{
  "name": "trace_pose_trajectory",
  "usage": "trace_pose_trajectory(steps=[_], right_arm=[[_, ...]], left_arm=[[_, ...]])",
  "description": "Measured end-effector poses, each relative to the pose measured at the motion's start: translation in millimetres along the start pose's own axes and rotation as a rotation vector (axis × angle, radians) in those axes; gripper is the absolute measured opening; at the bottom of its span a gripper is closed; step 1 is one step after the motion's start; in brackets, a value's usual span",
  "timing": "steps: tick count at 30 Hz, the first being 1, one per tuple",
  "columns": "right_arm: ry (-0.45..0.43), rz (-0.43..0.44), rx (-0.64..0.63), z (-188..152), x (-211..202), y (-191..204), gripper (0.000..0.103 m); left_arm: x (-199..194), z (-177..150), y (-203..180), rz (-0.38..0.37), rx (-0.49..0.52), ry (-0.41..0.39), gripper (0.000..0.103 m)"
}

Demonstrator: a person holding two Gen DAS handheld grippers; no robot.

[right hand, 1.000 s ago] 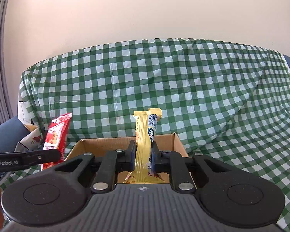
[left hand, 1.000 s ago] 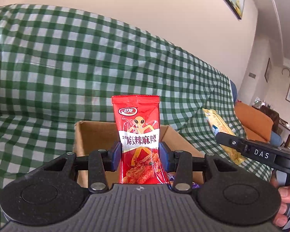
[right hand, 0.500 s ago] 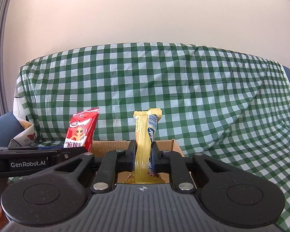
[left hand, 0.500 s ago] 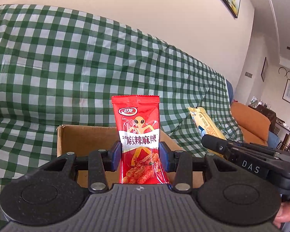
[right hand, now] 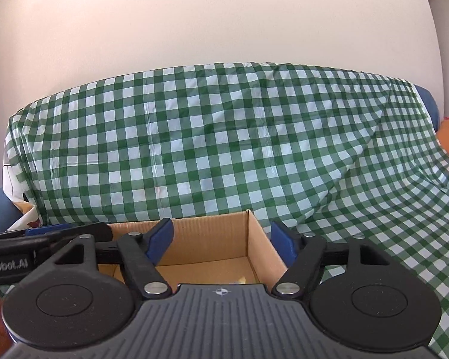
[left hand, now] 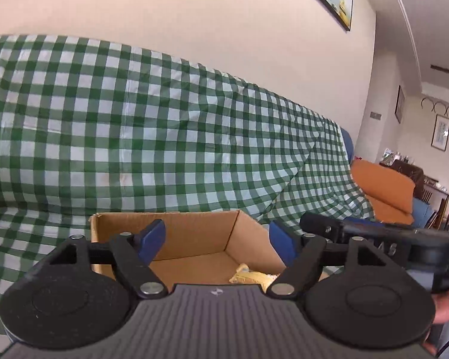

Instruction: Organize snacks

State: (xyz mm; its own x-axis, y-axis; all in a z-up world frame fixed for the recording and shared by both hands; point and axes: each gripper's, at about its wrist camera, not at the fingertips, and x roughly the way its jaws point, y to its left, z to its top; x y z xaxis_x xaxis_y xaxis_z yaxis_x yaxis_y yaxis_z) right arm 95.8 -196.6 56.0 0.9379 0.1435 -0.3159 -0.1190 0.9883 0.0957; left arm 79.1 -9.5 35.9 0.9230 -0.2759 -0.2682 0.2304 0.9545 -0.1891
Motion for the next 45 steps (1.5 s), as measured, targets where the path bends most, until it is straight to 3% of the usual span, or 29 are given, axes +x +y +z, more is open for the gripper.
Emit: trace_pose_trajectory(steps=[2, 5, 9, 12, 19, 22, 26, 32, 45], right_arm=[[0.003, 0.01, 0.003, -0.9, -5.7, -0.8, 0.094], [0.01, 0.028, 0.02, -1.9, -16.8, -6.6, 0.102], [0.034, 0.025, 0.057, -6.1, -33.8, -20.2, 0.102], [0.06, 0.001, 0.08, -10.7, -49.5, -30.9, 0.102], [0.193, -0.025, 0.125, -33.2, -91.2, -47.9, 0.102], [0.195, -0.005, 0.111, -39.9, -107.3, -48.6, 0.102], [0.231, -0.002, 0.082, -47.3, -106.5, -43.9, 0.102], [0.275, -0.012, 0.033, -51.6, -90.8, -35.4, 0.102], [0.305, 0.002, -0.066, -56.8, -77.5, -16.1, 0.102]], left_arm=[[-8.2, -6.0, -4.4, 0.033, 0.028, 0.007, 0.084], [-24.9, -10.4, -14.3, 0.084, 0.089, -0.001, 0.084], [-46.5, -5.4, -17.6, 0.118, 0.009, 0.081, 0.086], [-68.6, -0.9, -21.4, 0.146, -0.065, 0.126, 0.103], [-108.6, -24.8, -57.1, 0.237, -0.103, 0.25, 0.103], [-116.1, -51.5, -71.0, 0.225, -0.126, 0.288, 0.103], [-100.7, -77.8, -79.5, 0.231, -0.098, 0.396, 0.103], [-86.4, -74.5, -68.2, 0.299, -0.108, 0.382, 0.103], [-80.7, -75.7, -55.6, 0.301, -0.163, 0.419, 0.103]])
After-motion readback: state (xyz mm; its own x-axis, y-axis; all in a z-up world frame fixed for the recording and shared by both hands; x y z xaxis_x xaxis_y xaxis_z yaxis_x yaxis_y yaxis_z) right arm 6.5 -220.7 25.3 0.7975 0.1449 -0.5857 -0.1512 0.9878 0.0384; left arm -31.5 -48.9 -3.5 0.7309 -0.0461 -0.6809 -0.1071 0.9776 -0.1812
